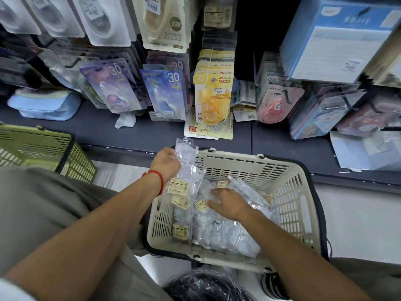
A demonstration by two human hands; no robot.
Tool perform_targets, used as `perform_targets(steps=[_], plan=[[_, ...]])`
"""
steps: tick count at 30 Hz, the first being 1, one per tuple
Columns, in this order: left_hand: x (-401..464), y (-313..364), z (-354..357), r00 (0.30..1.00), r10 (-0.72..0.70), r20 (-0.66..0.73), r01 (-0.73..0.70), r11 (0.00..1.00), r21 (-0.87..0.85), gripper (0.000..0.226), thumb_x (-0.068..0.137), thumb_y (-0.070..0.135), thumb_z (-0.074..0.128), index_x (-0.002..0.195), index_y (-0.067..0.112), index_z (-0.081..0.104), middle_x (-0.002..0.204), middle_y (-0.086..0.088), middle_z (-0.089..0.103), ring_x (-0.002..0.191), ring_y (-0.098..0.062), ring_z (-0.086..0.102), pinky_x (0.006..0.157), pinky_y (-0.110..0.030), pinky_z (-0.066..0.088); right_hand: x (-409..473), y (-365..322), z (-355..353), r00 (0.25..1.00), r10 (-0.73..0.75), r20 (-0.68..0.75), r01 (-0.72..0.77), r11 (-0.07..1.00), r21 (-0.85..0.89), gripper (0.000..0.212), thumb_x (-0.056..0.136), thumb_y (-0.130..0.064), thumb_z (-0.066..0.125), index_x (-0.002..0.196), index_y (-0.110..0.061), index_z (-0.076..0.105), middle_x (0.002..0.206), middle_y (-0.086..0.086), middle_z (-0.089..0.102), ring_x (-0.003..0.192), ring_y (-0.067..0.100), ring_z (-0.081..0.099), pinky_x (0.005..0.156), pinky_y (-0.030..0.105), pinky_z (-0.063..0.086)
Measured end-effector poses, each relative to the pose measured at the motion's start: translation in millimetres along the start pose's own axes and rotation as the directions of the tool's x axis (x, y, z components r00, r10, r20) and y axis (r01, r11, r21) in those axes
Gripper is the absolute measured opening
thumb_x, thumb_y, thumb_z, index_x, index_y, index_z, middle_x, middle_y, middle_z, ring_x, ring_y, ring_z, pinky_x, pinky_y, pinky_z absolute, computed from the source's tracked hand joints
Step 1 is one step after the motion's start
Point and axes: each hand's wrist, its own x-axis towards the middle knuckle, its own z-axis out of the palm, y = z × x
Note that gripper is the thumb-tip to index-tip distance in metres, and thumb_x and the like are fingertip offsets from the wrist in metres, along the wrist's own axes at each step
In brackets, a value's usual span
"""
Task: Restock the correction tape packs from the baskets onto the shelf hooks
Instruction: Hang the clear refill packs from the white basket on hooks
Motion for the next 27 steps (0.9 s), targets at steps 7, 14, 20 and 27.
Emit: perform_targets(steps=[7,14,20,27], plan=[[-4.2,-3.1,-3.0,0.999,0.014,-0.048,-0.023,0.982,-0.187,0.037,0.098,-0.004,0.055,0.101,0.033,0.060,0.099,-0.006,0.069,0.082,-0.025,0.065,0.070,-0.042,0.058,-25.0,-9.5,-24.3,0.919,0.001,-0.394,-0.021,0.999,-0.046,0.025,0.105,-0.025,0.048,0.105,-0.008,0.066,0.073,0.009,0.063,0.071,0.033,0.065,0.067,0.038,0.054],[-14.1,1.5,21.1,0.981,-0.196,0.006,0.176,0.867,-0.466,0.028,0.103,0.003,0.042,0.118,0.021,0.057,0.099,-0.012,0.063,0.079,-0.030,0.061,0.069,-0.041,0.051,-52.1,-14.7,-59.5,0.677,0.628,-0.383,0.242,0.301,0.922,0.030,0.100,-0.012,0.050,0.086,0.010,0.066,0.076,0.014,0.064,0.070,0.025,0.062,0.064,0.038,0.050],[-25.1,17.4,17.8,0.941,-0.178,0.288,0.335,0.618,-0.711,0.035,0.105,0.045,0.056,0.124,0.018,0.066,0.107,-0.010,0.076,0.081,-0.028,0.074,0.068,-0.038,0.060,-35.8,-70.5,-42.2,0.877,0.297,-0.378,0.255,0.379,0.889,0.026,0.109,-0.011,0.053,0.097,-0.016,0.076,0.087,0.003,0.081,0.075,0.017,0.078,0.065,0.027,0.064],[-12.2,-5.8,-16.9,0.997,0.001,-0.072,-0.031,0.909,-0.415,0.047,0.097,-0.009,0.061,0.131,0.023,0.050,0.125,-0.011,0.068,0.112,-0.033,0.070,0.098,-0.057,0.058,3.3,-73.7,-8.4,0.848,0.343,-0.403,0.082,0.666,0.742,0.018,0.100,-0.028,0.071,0.107,-0.012,0.076,0.104,-0.001,0.078,0.100,0.019,0.074,0.083,0.028,0.057]])
